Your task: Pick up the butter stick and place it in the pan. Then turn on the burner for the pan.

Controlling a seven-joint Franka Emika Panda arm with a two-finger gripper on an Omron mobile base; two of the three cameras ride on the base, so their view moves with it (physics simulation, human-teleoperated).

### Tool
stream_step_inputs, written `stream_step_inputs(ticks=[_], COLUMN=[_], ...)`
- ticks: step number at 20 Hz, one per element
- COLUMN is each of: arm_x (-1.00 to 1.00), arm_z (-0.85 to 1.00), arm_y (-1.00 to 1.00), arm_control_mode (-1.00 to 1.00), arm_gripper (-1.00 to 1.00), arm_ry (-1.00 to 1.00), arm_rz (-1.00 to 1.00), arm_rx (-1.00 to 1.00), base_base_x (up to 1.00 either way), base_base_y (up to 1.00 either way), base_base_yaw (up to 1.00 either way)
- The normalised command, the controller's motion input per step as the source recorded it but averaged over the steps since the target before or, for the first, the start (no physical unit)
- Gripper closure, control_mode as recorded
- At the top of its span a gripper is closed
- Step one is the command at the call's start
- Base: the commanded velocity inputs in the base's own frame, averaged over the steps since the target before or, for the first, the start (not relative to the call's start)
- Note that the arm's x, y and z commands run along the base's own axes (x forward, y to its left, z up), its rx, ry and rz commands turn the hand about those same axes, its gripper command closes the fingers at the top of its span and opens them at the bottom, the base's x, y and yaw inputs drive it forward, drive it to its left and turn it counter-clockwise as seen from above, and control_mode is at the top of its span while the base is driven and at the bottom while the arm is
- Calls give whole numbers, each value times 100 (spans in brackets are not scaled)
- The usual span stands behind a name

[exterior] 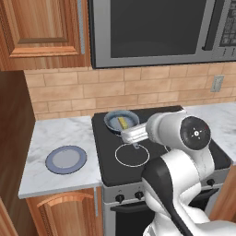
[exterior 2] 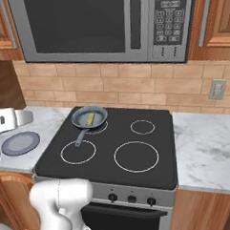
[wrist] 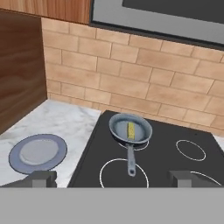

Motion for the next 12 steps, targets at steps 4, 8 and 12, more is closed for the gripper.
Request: stream_step_inputs(ticks=[4,8,12], arm_x=[0,0,0], arm_z=[-48,-37,-7], arm_y=[-25,-5,-3], arm_control_mode=[-100,-100,-100], arm_gripper=[-100,-100,-100], arm_ry=[-12,-12,-9], arm_rz=[0,0,0], arm_rx=[7,6,3], base_base_x=[0,0,0], base_base_y=[0,0,0], base_base_yaw=[0,0,0])
